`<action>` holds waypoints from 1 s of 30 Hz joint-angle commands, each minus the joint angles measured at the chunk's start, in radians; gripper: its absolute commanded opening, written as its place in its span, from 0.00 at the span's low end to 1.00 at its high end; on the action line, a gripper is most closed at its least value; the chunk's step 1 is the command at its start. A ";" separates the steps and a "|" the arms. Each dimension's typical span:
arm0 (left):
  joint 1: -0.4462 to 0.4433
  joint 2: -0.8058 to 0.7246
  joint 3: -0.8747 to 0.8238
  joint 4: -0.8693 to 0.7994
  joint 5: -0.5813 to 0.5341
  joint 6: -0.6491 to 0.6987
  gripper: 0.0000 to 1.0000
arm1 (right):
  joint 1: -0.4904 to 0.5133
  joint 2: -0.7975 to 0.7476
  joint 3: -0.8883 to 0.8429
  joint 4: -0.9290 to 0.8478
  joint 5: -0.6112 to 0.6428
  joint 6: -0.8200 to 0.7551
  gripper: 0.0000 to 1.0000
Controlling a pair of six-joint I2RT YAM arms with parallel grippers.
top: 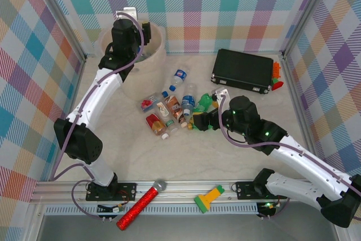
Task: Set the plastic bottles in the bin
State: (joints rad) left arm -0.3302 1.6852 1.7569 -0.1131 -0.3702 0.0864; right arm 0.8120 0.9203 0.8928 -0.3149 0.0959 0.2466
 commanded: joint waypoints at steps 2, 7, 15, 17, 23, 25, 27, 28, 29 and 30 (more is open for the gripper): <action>0.005 -0.080 -0.023 0.017 0.032 -0.020 0.86 | 0.004 -0.007 0.028 0.018 -0.005 0.013 0.99; 0.005 -0.115 -0.040 -0.034 0.071 -0.071 1.00 | 0.004 -0.017 0.019 0.017 0.005 0.024 0.99; -0.004 -0.226 -0.154 -0.091 0.165 -0.239 0.99 | 0.004 0.004 0.007 -0.037 0.088 0.071 0.99; -0.016 -0.265 -0.202 -0.092 0.189 -0.278 1.00 | 0.003 0.018 0.005 -0.063 0.127 0.109 0.99; -0.108 -0.385 -0.362 -0.092 0.185 -0.326 1.00 | -0.009 0.068 -0.017 -0.126 0.188 0.234 0.99; -0.150 -0.427 -0.422 -0.092 0.176 -0.336 1.00 | -0.020 0.086 -0.035 -0.137 0.177 0.295 0.99; -0.194 -0.462 -0.473 -0.094 0.162 -0.341 1.00 | -0.035 0.099 -0.064 -0.126 0.154 0.366 0.99; -0.219 -0.479 -0.498 -0.097 0.152 -0.341 1.00 | -0.041 0.104 -0.079 -0.119 0.139 0.400 0.99; -0.238 -0.494 -0.520 -0.097 0.145 -0.340 1.00 | -0.047 0.110 -0.091 -0.115 0.132 0.429 0.99; -0.260 -0.510 -0.542 -0.099 0.137 -0.345 1.00 | -0.052 0.116 -0.103 -0.111 0.129 0.463 0.99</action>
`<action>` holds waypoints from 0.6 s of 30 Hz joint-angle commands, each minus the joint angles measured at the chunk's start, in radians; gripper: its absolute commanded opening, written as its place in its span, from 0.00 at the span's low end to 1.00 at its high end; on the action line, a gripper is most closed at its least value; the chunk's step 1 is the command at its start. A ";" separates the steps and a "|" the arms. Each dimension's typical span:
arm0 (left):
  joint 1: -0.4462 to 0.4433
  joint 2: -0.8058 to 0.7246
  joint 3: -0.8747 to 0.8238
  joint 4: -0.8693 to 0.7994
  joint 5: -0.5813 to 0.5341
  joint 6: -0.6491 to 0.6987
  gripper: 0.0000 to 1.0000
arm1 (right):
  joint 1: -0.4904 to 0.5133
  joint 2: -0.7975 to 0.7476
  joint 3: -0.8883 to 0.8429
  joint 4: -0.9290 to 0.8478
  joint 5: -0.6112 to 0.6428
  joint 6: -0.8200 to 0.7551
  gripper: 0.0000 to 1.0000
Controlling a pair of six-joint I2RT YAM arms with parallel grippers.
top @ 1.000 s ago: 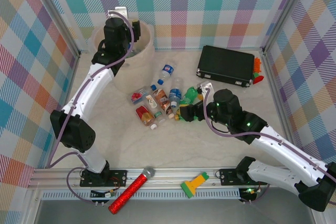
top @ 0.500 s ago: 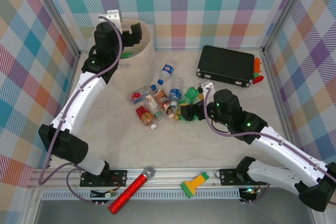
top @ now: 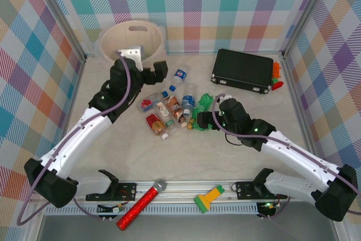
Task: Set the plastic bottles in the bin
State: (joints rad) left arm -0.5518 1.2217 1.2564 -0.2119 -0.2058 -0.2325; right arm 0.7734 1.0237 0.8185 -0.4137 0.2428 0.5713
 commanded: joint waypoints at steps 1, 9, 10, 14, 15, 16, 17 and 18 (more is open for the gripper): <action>-0.058 -0.060 -0.065 -0.001 -0.034 -0.031 1.00 | -0.020 0.020 -0.040 -0.012 -0.019 0.172 0.99; -0.169 -0.128 -0.198 -0.017 -0.044 -0.085 1.00 | -0.200 0.066 -0.193 0.162 -0.295 0.415 0.91; -0.181 -0.132 -0.212 -0.013 -0.044 -0.089 1.00 | -0.219 0.077 -0.207 0.187 -0.320 0.445 0.89; -0.225 -0.122 -0.237 -0.020 -0.057 -0.091 1.00 | -0.247 0.115 -0.221 0.246 -0.338 0.498 0.85; -0.230 -0.120 -0.235 -0.027 -0.059 -0.089 1.00 | -0.251 0.127 -0.220 0.255 -0.336 0.511 0.84; -0.238 -0.119 -0.235 -0.033 -0.061 -0.086 1.00 | -0.256 0.141 -0.218 0.262 -0.337 0.525 0.84; -0.244 -0.120 -0.235 -0.036 -0.061 -0.085 1.00 | -0.261 0.155 -0.218 0.270 -0.339 0.540 0.83; -0.249 -0.121 -0.235 -0.037 -0.058 -0.082 1.00 | -0.266 0.172 -0.219 0.280 -0.339 0.556 0.81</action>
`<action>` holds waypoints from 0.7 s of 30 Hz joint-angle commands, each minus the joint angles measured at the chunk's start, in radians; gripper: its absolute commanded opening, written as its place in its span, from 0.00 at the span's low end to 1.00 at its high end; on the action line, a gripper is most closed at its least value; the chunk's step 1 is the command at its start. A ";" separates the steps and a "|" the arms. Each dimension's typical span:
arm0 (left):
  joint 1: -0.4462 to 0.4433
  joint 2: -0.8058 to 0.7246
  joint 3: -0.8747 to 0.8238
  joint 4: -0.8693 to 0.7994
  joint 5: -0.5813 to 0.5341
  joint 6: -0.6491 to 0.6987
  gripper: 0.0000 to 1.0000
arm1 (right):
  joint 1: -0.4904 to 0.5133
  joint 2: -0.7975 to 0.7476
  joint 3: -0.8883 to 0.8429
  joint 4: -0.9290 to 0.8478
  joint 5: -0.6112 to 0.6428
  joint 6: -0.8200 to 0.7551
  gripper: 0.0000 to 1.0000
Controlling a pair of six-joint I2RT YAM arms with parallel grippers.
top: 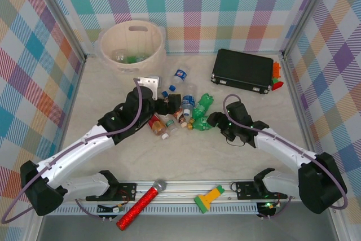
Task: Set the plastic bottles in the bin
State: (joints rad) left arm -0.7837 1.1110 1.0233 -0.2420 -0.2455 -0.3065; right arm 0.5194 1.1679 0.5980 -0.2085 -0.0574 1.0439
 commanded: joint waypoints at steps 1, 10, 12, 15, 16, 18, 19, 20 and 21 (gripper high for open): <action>-0.024 -0.013 -0.002 -0.008 -0.018 -0.003 1.00 | -0.019 0.043 0.000 0.089 -0.043 0.101 0.80; -0.049 -0.034 -0.011 -0.028 -0.028 0.009 1.00 | -0.051 0.213 0.019 0.209 -0.072 0.176 0.79; -0.049 -0.036 -0.011 -0.028 -0.028 0.008 1.00 | -0.061 0.246 0.026 0.227 -0.073 0.188 0.79; -0.050 -0.040 -0.009 -0.056 -0.028 0.012 1.00 | -0.077 0.290 0.039 0.257 -0.082 0.192 0.79; -0.049 -0.040 -0.009 -0.063 -0.030 0.014 1.00 | -0.081 0.303 0.048 0.260 -0.085 0.195 0.79; -0.050 -0.042 -0.008 -0.067 -0.034 0.016 1.00 | -0.087 0.325 0.058 0.269 -0.089 0.195 0.80; -0.050 -0.043 -0.006 -0.068 -0.034 0.016 1.00 | -0.091 0.338 0.064 0.274 -0.092 0.196 0.80; -0.050 -0.043 -0.005 -0.068 -0.034 0.015 1.00 | -0.094 0.351 0.069 0.279 -0.095 0.198 0.81; -0.049 -0.041 -0.006 -0.069 -0.037 0.016 1.00 | -0.096 0.364 0.074 0.284 -0.098 0.198 0.81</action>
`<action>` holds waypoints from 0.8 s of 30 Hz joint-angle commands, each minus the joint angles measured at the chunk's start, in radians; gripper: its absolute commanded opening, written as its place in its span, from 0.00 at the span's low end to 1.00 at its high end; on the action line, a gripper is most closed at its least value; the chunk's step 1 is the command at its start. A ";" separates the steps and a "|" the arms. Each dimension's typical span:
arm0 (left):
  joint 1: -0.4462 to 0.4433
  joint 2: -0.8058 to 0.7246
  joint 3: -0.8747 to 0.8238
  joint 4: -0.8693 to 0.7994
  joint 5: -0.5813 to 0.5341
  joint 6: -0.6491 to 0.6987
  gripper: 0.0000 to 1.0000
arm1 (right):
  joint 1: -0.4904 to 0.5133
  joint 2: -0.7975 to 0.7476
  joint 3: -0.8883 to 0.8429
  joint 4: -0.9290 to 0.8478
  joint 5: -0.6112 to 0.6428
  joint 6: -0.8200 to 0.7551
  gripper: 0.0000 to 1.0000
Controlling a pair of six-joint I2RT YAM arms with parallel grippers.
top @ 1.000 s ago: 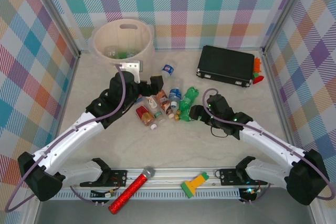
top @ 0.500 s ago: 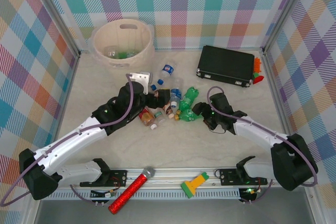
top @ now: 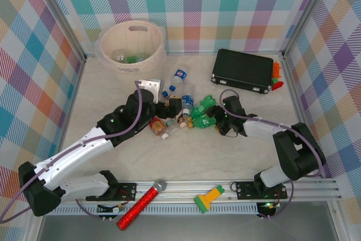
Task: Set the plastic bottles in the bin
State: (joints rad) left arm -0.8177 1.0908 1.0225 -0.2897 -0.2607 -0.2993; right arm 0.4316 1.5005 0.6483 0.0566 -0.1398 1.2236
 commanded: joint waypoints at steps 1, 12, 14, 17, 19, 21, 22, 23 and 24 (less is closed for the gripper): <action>-0.016 -0.020 -0.006 -0.024 -0.020 0.008 1.00 | -0.012 0.042 0.030 0.019 -0.017 0.018 0.81; -0.017 -0.010 0.001 -0.038 -0.018 0.008 1.00 | -0.024 0.067 0.052 0.014 0.001 -0.032 0.69; -0.017 -0.010 0.002 -0.041 -0.027 0.006 0.99 | -0.024 0.046 0.050 0.007 0.011 -0.058 0.61; -0.017 -0.012 0.002 -0.043 -0.028 0.002 1.00 | -0.024 0.001 0.049 -0.016 0.029 -0.086 0.57; -0.017 -0.010 0.002 -0.041 -0.019 -0.005 1.00 | -0.024 -0.040 0.054 -0.048 0.045 -0.114 0.57; -0.017 -0.006 0.002 -0.038 -0.003 -0.006 1.00 | -0.024 -0.086 0.061 -0.081 0.062 -0.147 0.57; -0.017 -0.004 0.003 -0.037 0.008 -0.009 1.00 | -0.023 -0.113 0.064 -0.097 0.071 -0.164 0.57; -0.017 -0.004 -0.001 -0.035 0.020 -0.007 1.00 | -0.024 -0.128 0.067 -0.108 0.074 -0.180 0.56; -0.017 -0.002 -0.006 -0.028 0.042 -0.006 1.00 | -0.024 -0.156 0.073 -0.125 0.078 -0.202 0.56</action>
State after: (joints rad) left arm -0.8181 1.0908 1.0225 -0.3157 -0.2611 -0.2993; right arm 0.4122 1.4071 0.6884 -0.0170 -0.0929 1.1015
